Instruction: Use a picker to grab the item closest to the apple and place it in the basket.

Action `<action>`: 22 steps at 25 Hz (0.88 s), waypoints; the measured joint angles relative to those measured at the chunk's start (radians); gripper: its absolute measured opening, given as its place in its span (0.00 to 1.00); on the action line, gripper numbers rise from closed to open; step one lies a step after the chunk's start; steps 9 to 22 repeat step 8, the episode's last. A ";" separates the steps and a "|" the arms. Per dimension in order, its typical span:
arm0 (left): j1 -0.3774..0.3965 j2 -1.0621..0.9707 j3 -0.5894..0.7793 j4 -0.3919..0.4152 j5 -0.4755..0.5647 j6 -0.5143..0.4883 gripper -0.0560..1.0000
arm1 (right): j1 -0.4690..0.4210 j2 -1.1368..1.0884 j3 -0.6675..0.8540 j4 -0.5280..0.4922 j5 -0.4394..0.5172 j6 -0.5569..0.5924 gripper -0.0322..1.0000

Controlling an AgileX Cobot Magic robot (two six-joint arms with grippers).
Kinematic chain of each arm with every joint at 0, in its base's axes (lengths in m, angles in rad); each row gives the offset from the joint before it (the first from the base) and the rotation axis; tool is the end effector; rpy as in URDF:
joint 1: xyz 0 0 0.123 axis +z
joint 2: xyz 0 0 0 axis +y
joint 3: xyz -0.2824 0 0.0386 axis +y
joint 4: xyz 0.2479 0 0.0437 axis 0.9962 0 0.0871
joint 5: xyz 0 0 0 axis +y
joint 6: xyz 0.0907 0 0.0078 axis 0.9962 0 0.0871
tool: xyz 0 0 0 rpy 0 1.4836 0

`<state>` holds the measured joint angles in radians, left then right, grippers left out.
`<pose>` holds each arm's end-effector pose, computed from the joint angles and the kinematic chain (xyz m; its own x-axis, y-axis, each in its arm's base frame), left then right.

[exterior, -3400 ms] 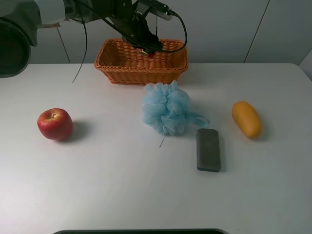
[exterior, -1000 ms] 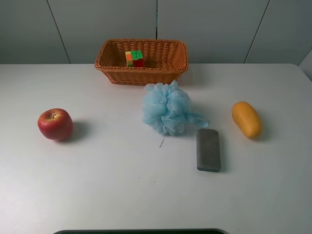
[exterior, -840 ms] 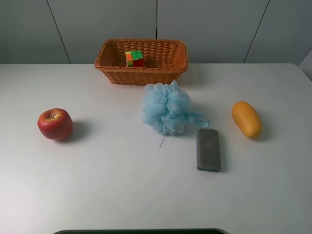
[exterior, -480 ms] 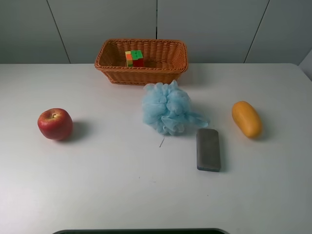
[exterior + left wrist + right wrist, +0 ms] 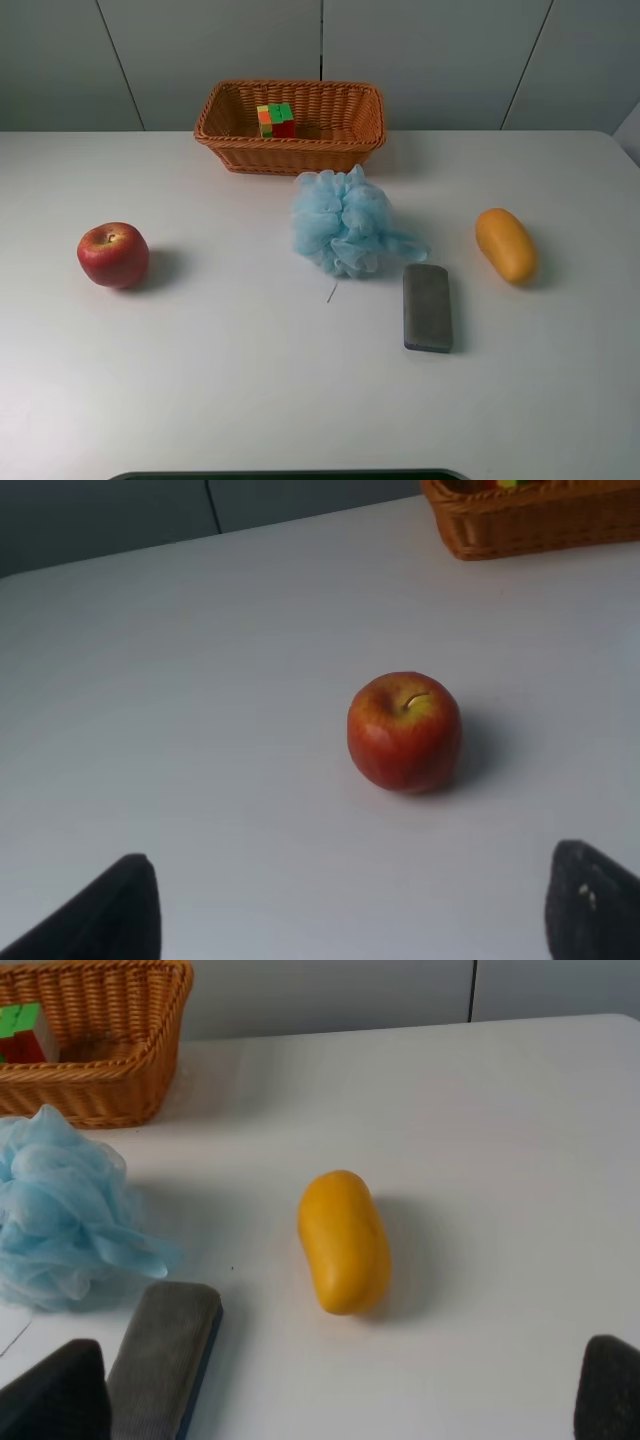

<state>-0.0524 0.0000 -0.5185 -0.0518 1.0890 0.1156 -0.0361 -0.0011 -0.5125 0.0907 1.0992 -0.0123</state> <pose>-0.0085 -0.0037 0.2801 -0.4531 0.1152 -0.8840 0.1349 0.9891 0.0598 -0.0080 0.0076 0.2778 -0.4771 0.0461 -0.8777 -0.0211 0.9977 0.0639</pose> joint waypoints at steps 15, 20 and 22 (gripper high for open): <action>0.000 0.000 0.000 -0.002 0.000 0.000 0.75 | 0.000 0.000 0.000 0.000 0.000 0.000 0.71; 0.000 0.000 0.000 -0.002 0.000 0.000 0.75 | 0.000 0.000 0.000 0.000 0.000 0.000 0.71; 0.000 0.000 0.000 -0.002 0.000 0.000 0.75 | 0.000 0.000 0.000 0.000 0.000 0.000 0.71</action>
